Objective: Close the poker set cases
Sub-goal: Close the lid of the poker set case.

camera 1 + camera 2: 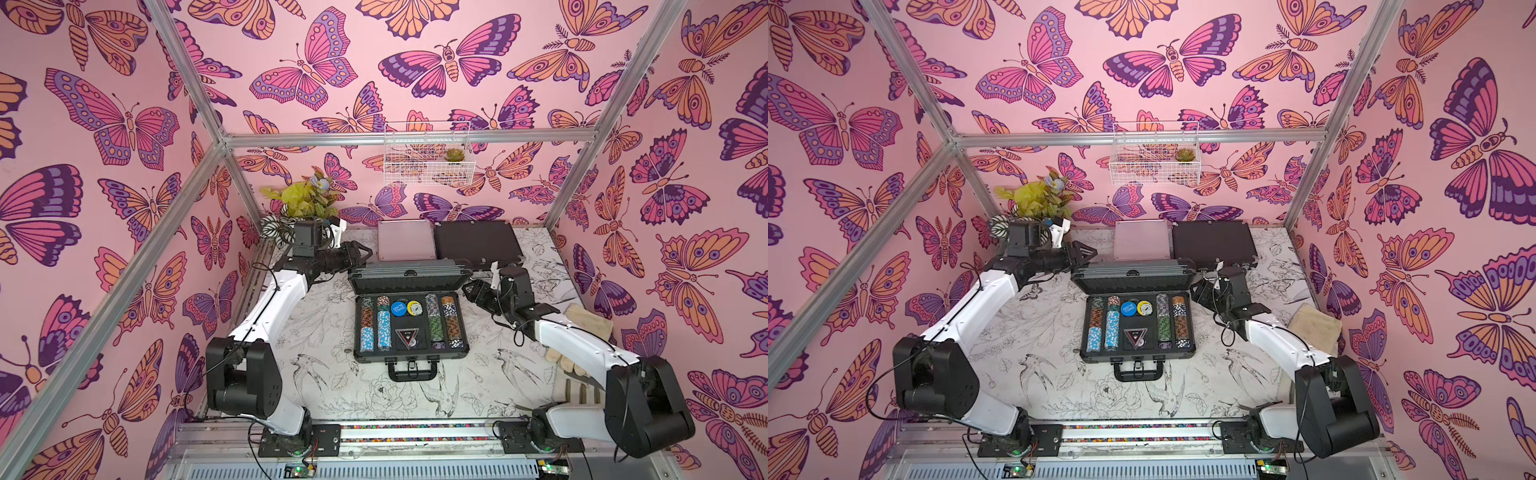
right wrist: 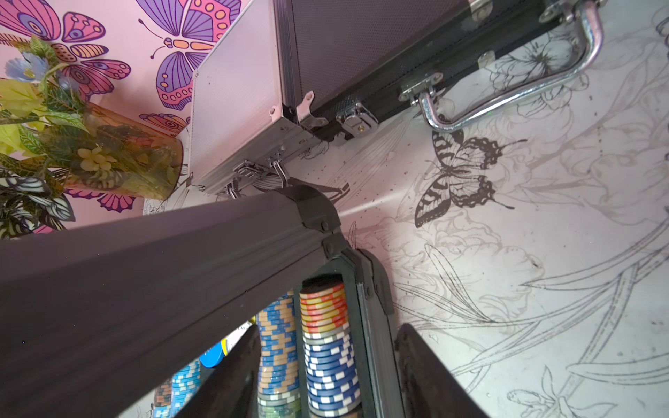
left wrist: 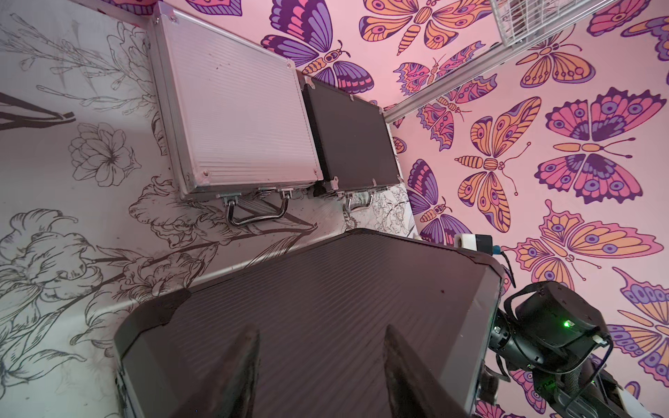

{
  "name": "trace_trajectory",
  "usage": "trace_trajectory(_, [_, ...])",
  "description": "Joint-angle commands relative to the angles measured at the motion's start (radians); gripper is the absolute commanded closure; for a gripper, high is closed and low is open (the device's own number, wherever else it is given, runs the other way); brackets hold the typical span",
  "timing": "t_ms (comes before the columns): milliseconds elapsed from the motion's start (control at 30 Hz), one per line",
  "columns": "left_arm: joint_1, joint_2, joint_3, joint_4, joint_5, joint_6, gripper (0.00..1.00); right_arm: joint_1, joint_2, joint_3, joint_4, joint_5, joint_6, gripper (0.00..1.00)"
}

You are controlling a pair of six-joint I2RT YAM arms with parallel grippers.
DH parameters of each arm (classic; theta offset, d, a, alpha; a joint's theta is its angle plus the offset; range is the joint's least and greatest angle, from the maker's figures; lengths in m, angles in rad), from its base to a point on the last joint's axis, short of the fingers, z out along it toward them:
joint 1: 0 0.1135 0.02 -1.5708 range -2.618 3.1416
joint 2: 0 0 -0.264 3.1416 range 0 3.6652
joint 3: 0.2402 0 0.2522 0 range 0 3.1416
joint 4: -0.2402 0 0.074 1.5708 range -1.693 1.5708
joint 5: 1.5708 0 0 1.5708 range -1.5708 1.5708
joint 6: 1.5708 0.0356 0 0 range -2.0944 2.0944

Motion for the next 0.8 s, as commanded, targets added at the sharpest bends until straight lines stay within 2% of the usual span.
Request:
trace_trajectory(0, [-0.014, -0.046, -0.026, -0.052, -0.038, 0.038, 0.44, -0.003, -0.016, -0.022, 0.037, -0.029, 0.038, 0.38])
trace_trajectory(233, [-0.012, -0.098, -0.041, -0.095, -0.107, 0.06, 0.42, -0.001, -0.011, -0.043, 0.081, -0.071, 0.085, 0.38])
trace_trajectory(567, [-0.013, -0.082, 0.015, -0.155, -0.275, 0.067, 0.4, 0.002, -0.069, -0.123, 0.063, -0.095, 0.084, 0.38])
trace_trajectory(767, [-0.067, -0.061, 0.041, -0.19, -0.395, 0.109, 0.41, 0.003, -0.04, -0.171, 0.093, -0.131, 0.09, 0.38])
